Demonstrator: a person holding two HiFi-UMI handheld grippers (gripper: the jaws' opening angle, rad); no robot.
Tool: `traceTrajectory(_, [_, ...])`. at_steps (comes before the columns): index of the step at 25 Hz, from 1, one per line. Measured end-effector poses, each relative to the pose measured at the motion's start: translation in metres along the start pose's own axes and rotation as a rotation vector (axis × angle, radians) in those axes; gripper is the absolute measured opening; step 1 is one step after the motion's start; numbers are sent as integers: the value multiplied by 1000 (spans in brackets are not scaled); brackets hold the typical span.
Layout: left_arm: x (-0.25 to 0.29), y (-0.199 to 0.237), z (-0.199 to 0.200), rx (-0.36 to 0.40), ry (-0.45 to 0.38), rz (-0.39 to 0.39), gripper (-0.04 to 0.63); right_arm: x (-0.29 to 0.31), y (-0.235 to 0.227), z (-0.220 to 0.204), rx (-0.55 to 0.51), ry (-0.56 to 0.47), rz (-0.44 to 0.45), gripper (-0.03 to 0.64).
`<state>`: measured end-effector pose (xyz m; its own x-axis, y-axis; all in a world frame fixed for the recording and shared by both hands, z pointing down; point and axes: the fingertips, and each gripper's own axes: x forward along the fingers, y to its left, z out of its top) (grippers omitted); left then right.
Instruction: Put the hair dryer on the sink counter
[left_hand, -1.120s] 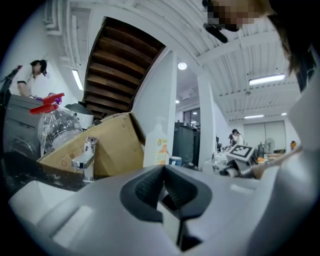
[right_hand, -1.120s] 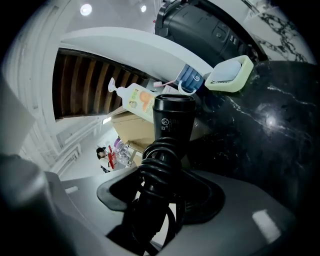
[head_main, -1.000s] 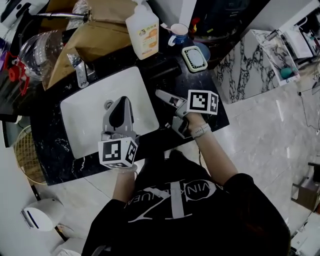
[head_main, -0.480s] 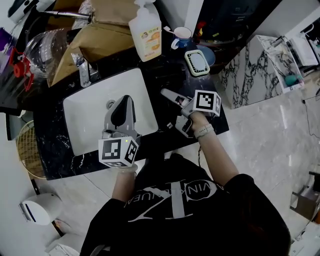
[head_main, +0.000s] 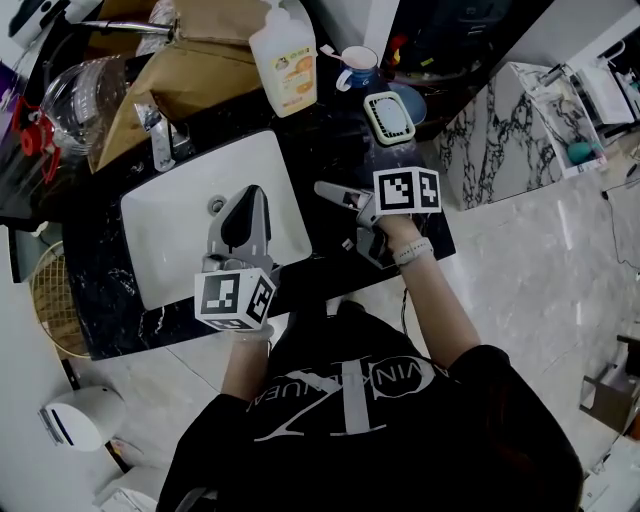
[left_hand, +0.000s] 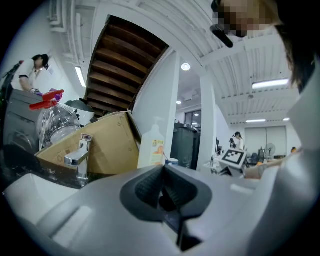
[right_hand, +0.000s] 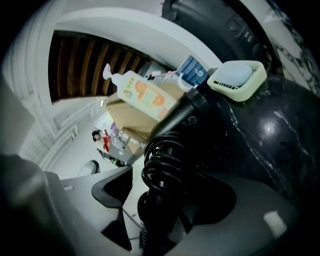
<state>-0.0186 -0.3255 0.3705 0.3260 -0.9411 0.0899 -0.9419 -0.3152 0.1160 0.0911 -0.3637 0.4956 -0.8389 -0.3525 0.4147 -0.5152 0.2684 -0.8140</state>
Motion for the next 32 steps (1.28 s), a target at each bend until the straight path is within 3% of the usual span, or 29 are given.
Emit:
traceTrajectory(1, [0, -1, 0, -9, -2, -4, 0, 1, -2, -4, -48, 38, -35, 381])
traceTrajectory(10, [-1, 2, 1, -24, -7, 1, 0, 1, -8, -27, -375, 272, -205, 382])
traceTrajectory(17, [-1, 7, 2, -27, -13, 9, 0, -9, -16, -31, -527, 373, -290, 385])
traceTrajectory(23, [0, 4, 1, -19, -9, 8, 0, -29, -11, -21, -520, 278, -271, 368])
traceTrajectory(32, [1, 8, 1, 2, -3, 24, 0, -66, 1, 4, -553, 66, -277, 169])
